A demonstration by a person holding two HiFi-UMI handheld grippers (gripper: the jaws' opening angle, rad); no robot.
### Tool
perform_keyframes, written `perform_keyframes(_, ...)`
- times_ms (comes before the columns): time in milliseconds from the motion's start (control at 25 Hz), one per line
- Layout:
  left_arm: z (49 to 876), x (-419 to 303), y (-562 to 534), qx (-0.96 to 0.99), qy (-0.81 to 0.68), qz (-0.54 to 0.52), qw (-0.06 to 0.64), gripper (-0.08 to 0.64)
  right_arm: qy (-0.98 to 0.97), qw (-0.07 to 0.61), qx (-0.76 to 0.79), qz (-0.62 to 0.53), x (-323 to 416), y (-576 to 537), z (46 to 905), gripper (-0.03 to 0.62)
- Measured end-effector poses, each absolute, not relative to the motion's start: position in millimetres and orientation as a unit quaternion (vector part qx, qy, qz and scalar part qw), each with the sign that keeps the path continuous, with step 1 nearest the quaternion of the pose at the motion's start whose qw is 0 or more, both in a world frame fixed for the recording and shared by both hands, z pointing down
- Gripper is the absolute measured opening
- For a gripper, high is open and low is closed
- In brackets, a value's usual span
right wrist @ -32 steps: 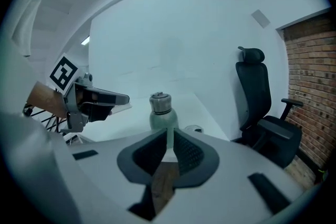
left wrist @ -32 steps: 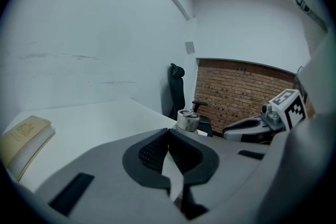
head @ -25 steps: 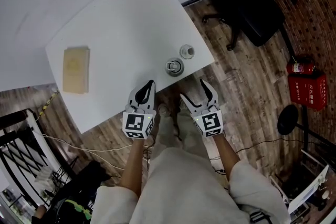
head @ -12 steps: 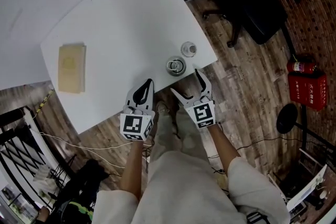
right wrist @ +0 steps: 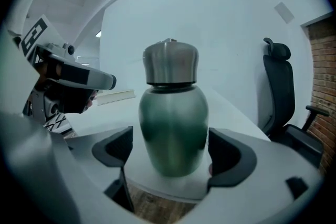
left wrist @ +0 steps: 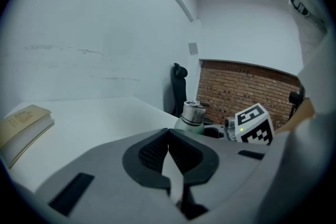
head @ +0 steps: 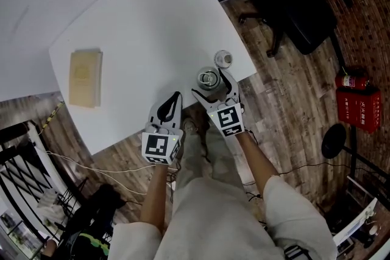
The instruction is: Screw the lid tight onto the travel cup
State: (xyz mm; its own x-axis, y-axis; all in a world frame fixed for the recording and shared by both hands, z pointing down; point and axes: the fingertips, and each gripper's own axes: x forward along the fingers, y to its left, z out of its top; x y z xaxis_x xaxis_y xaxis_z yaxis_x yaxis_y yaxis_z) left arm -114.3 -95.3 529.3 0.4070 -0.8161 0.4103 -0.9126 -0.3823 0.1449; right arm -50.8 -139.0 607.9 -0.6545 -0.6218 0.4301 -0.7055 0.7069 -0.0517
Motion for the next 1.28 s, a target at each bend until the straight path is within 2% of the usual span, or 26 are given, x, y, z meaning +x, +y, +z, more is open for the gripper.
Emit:
perform_keyframes(120,527.8,-112.3,-98.1,0.823,-0.525,0.134,0.174,0.008,-0.902,0.194,0.371,0.106,-52.1,-142.3,608.8,0.436)
perform_keyframes(240,527.2,-111.1,-100.0,0.826,-0.52,0.13,0.172,0.008,-0.898,0.191,0.382,0.102,-48.2,-144.9,609.2,0.367)
perform_keyframes(720,517.2,-77.3,-108.1,0.87,-0.457,0.103,0.155,0.018,-0.9,0.189,0.381,0.096,-47.6,-145.5,608.5,0.364)
perform_keyframes(840,516.8,-63.9,-111.1,0.888,-0.423,0.104,0.147,0.21,-0.901,0.189,0.379,0.094,-46.8,-145.0,608.5,0.364)
perform_keyframes(920,517.1,-58.9,-112.4,0.899,-0.404,0.103,0.137,0.256,-0.901,0.188,0.379,0.093,-47.7,-145.0,608.6,0.364)
perform_keyframes(1040,515.7,-54.4,-115.9,0.908,-0.388,0.092,0.131,0.281,-0.901,0.189,0.378,0.093,-48.2,-144.9,608.6,0.364)
perform_keyframes(1280,514.2,-43.7,-127.7,0.916,-0.374,0.09,0.114,0.281,-0.901,0.188,0.38,0.088,-48.3,-144.5,608.7,0.364)
